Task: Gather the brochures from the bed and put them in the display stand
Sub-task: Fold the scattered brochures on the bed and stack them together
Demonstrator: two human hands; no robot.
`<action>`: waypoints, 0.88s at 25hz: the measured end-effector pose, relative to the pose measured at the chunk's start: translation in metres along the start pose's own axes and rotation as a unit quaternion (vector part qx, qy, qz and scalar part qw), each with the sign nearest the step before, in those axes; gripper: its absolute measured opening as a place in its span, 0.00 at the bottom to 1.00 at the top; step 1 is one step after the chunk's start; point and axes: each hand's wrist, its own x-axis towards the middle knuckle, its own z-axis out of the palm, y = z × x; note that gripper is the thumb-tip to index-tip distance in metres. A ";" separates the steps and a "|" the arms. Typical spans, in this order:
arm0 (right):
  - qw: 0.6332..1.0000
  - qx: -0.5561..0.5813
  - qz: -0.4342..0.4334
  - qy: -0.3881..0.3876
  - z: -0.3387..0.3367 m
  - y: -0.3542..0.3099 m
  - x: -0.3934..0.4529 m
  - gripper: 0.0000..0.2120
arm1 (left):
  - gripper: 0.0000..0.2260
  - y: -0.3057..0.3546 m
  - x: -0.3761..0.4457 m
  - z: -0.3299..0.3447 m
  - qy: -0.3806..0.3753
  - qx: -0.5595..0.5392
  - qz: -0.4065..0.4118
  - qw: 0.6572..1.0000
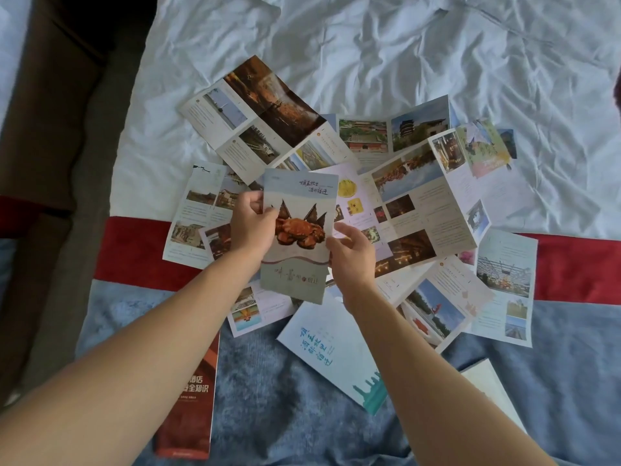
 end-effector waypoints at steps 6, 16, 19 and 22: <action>0.984 -0.156 -0.056 0.061 -0.003 0.000 0.010 0.17 | 0.10 -0.013 -0.003 0.004 -0.042 0.098 -0.005 0.994; 0.884 -0.451 -0.085 0.090 -0.021 0.009 0.047 0.35 | 0.26 -0.010 -0.009 0.044 -0.191 0.113 -0.049 0.974; 0.875 -0.475 -0.068 0.057 -0.025 0.015 0.053 0.38 | 0.21 -0.007 -0.012 0.054 -0.194 0.067 -0.040 0.978; 0.875 -0.470 -0.091 0.071 -0.021 0.017 0.054 0.37 | 0.20 -0.005 -0.016 0.063 -0.192 0.028 -0.030 0.980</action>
